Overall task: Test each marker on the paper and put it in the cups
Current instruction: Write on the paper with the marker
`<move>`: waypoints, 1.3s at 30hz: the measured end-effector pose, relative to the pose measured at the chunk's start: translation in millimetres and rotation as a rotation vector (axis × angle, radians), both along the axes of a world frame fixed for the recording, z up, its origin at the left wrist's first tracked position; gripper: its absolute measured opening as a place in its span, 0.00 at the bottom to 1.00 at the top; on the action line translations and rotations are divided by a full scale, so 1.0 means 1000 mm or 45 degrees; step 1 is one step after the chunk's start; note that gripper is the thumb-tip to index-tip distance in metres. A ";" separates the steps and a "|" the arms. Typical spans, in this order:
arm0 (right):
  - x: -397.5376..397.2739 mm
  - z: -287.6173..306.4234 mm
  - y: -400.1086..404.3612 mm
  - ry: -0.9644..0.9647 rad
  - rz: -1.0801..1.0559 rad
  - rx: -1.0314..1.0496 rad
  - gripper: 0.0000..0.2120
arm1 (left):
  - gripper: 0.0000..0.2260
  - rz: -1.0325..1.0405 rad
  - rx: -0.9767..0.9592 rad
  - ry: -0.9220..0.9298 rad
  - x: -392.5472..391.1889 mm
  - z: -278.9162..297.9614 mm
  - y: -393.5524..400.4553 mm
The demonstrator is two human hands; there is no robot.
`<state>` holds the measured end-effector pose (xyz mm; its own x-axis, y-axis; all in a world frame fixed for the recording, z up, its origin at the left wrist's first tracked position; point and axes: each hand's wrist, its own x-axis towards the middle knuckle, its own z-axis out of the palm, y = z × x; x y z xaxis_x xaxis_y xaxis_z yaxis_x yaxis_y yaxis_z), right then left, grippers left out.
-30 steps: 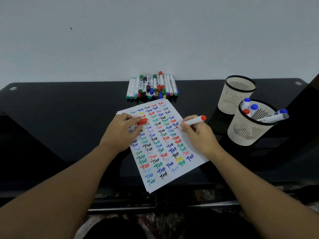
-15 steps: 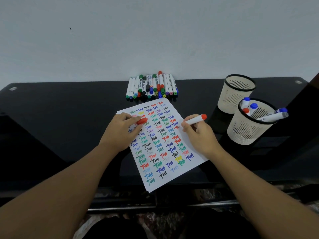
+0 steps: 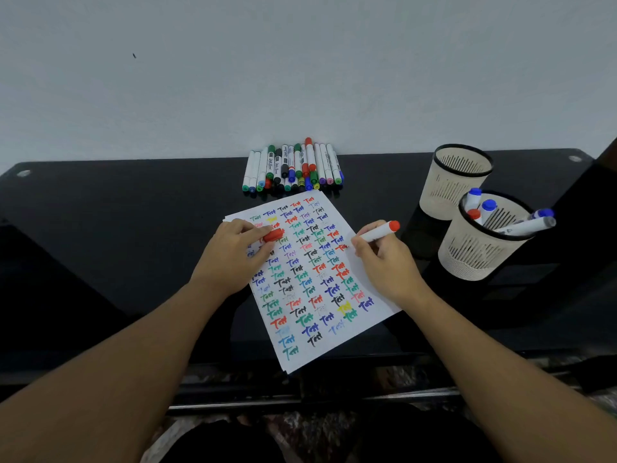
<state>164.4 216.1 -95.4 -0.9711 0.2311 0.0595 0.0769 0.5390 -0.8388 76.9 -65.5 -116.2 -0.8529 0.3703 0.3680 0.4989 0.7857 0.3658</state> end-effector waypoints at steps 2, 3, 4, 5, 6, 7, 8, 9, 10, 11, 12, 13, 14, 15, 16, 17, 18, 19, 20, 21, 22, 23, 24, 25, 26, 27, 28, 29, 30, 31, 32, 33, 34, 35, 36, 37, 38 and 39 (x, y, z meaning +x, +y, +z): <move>0.000 0.000 0.000 0.005 0.001 -0.012 0.03 | 0.20 -0.003 0.002 0.002 0.000 0.001 0.000; 0.000 0.000 0.001 0.016 0.003 -0.025 0.02 | 0.20 -0.003 0.000 0.003 0.000 0.001 0.000; 0.000 0.000 0.000 0.023 0.001 -0.036 0.02 | 0.20 -0.002 -0.004 0.003 0.000 0.001 0.000; -0.001 0.001 0.000 0.024 -0.001 -0.041 0.02 | 0.20 -0.001 -0.010 0.002 0.000 0.001 0.000; -0.002 0.001 0.000 0.016 -0.005 -0.037 0.04 | 0.20 0.001 -0.016 0.001 0.000 0.001 0.000; -0.002 0.001 -0.001 0.001 -0.006 -0.027 0.05 | 0.20 0.004 -0.024 -0.004 0.000 0.001 0.000; -0.002 0.000 -0.002 -0.013 -0.006 -0.009 0.06 | 0.20 0.009 -0.031 -0.009 0.000 0.001 0.000; -0.001 0.000 -0.002 -0.019 -0.005 0.011 0.06 | 0.21 0.013 -0.034 -0.013 -0.001 0.001 0.000; -0.001 0.000 -0.002 -0.020 -0.009 0.024 0.06 | 0.21 0.012 -0.035 -0.014 -0.001 0.001 0.000; 0.000 0.000 -0.002 -0.015 -0.019 0.023 0.06 | 0.21 0.009 -0.038 -0.012 -0.001 0.001 0.000; 0.001 0.001 -0.001 -0.005 -0.029 0.008 0.06 | 0.21 0.007 -0.040 -0.011 0.000 0.001 0.000; 0.001 0.002 0.000 0.009 -0.031 -0.013 0.04 | 0.20 0.006 -0.039 -0.011 0.000 0.001 -0.001; 0.001 0.002 0.000 0.020 -0.026 -0.036 0.03 | 0.20 0.006 -0.035 -0.012 0.000 0.002 -0.001; 0.001 0.002 0.000 0.022 -0.014 -0.055 0.03 | 0.20 0.006 -0.033 -0.014 0.000 0.002 -0.001; 0.000 0.001 0.000 0.015 -0.002 -0.061 0.02 | 0.20 0.006 -0.033 -0.013 0.000 0.003 -0.001; 0.000 0.001 0.000 0.009 0.006 -0.048 0.03 | 0.20 0.004 -0.037 -0.010 0.001 0.003 0.000; 0.000 0.001 -0.001 0.008 0.011 -0.028 0.03 | 0.19 0.000 -0.040 -0.003 0.001 0.003 0.000; 0.000 0.001 -0.001 0.012 0.011 -0.009 0.04 | 0.19 -0.004 -0.040 0.002 0.001 0.003 0.000; 0.000 0.001 -0.001 0.019 0.004 -0.002 0.04 | 0.19 -0.007 -0.038 0.004 0.001 0.003 0.000; 0.001 0.001 -0.001 0.033 -0.006 -0.007 0.04 | 0.18 -0.008 -0.033 0.011 0.002 0.004 0.001; 0.001 0.002 0.000 0.060 -0.016 -0.033 0.04 | 0.18 -0.010 -0.029 0.023 0.002 0.004 0.001; 0.002 0.003 0.000 0.102 -0.020 -0.074 0.04 | 0.17 -0.013 -0.027 0.039 0.003 0.005 0.001; 0.003 0.004 0.001 0.158 -0.019 -0.121 0.04 | 0.17 -0.015 -0.027 0.055 0.004 0.005 0.001; 0.004 0.004 0.002 0.207 -0.021 -0.152 0.04 | 0.16 -0.018 -0.028 0.065 0.004 0.005 0.001; 0.004 0.003 0.002 0.228 -0.020 -0.161 0.04 | 0.16 -0.021 -0.030 0.071 0.004 0.006 0.001; 0.005 0.003 0.002 0.215 -0.014 -0.149 0.05 | 0.15 -0.025 -0.033 0.068 0.005 0.006 0.001; 0.005 0.003 0.001 0.182 -0.003 -0.123 0.05 | 0.14 -0.030 -0.031 0.060 0.006 0.006 0.000; 0.005 0.004 0.001 0.142 0.019 -0.100 0.07 | 0.13 -0.035 -0.022 0.049 0.006 0.007 0.000; 0.005 0.006 0.001 0.096 0.060 -0.087 0.09 | 0.12 -0.034 -0.009 0.034 0.006 0.007 0.000; 0.004 0.009 0.001 0.043 0.125 -0.085 0.15 | 0.12 -0.030 0.002 0.015 0.007 0.008 0.000; 0.004 0.013 0.001 -0.014 0.206 -0.082 0.23 | 0.11 -0.025 0.009 -0.003 0.007 0.008 0.001; 0.002 0.017 0.001 -0.070 0.280 -0.077 0.30 | 0.11 -0.021 0.013 -0.017 0.007 0.008 0.001; 0.000 0.021 0.001 -0.119 0.340 -0.071 0.33 | 0.10 -0.017 0.014 -0.029 0.007 0.008 0.001; -0.003 0.024 0.000 -0.144 0.382 -0.081 0.33 | 0.10 -0.010 0.015 -0.039 0.007 0.008 0.001; -0.005 0.027 -0.002 -0.140 0.405 -0.093 0.30 | 0.10 0.001 0.013 -0.053 0.007 0.008 0.001; -0.007 0.029 -0.004 -0.102 0.402 -0.078 0.26 | 0.10 0.013 0.009 -0.065 0.006 0.008 0.001; -0.009 0.030 -0.006 -0.037 0.373 -0.026 0.22 | 0.10 0.024 0.003 -0.075 0.006 0.008 0.001; -0.011 0.031 -0.008 0.019 0.334 0.042 0.19 | 0.09 0.031 -0.002 -0.081 0.006 0.008 0.002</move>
